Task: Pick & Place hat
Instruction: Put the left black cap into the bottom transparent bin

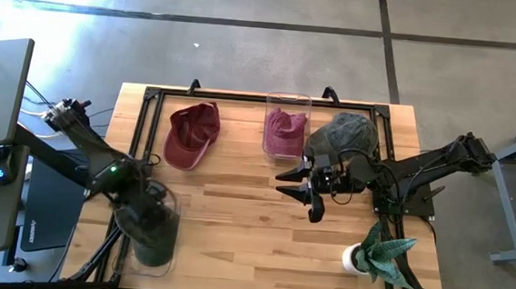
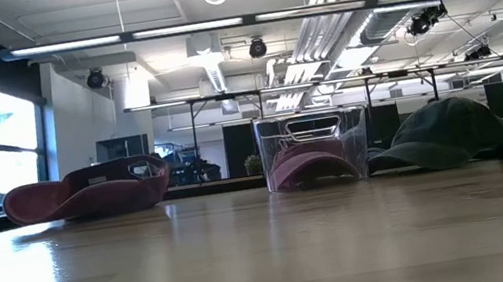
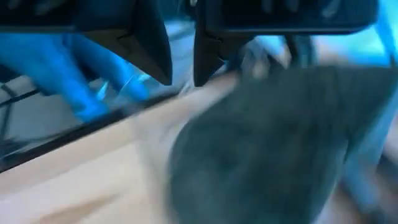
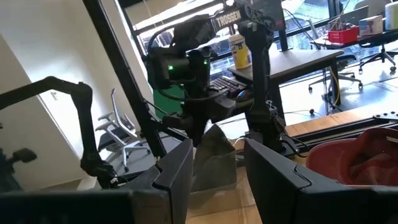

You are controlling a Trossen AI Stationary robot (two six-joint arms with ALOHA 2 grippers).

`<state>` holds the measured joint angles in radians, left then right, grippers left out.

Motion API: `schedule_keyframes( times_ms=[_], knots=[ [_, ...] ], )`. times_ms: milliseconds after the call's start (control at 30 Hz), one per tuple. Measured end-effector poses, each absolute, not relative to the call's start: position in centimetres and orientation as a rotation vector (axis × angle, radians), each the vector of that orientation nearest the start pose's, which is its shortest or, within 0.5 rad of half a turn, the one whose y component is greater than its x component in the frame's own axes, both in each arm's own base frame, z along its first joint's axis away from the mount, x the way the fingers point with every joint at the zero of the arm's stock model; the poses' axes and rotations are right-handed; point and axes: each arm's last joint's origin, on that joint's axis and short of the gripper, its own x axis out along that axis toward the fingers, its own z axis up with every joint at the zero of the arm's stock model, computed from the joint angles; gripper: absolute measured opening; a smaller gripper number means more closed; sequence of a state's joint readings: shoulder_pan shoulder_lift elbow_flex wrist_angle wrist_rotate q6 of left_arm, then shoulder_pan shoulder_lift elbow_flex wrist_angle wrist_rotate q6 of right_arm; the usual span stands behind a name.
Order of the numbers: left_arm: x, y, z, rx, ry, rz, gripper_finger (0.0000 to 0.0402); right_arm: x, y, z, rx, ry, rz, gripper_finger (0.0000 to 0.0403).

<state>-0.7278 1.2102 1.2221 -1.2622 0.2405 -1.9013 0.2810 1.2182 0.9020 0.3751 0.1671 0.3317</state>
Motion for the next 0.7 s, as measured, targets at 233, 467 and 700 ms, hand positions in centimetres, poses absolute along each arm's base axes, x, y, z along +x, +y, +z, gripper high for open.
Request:
schedule_keyframes(
  times_ms=[233,467,700],
  knots=[
    [11.9,-17.2,31.3,-1.242,1.78,0.806,0.0007,26.7,7.4,33.6,0.307,-0.013,0.171,0.0139],
    [9.5,-19.5,29.9,-1.074,1.959,1.103,0.0002,26.7,7.5,33.3,0.237,0.019,0.218,0.0139],
    [10.0,-20.8,27.9,-0.984,1.827,1.171,0.0,26.6,7.6,33.3,0.216,0.027,0.303,0.0139]
  ],
)
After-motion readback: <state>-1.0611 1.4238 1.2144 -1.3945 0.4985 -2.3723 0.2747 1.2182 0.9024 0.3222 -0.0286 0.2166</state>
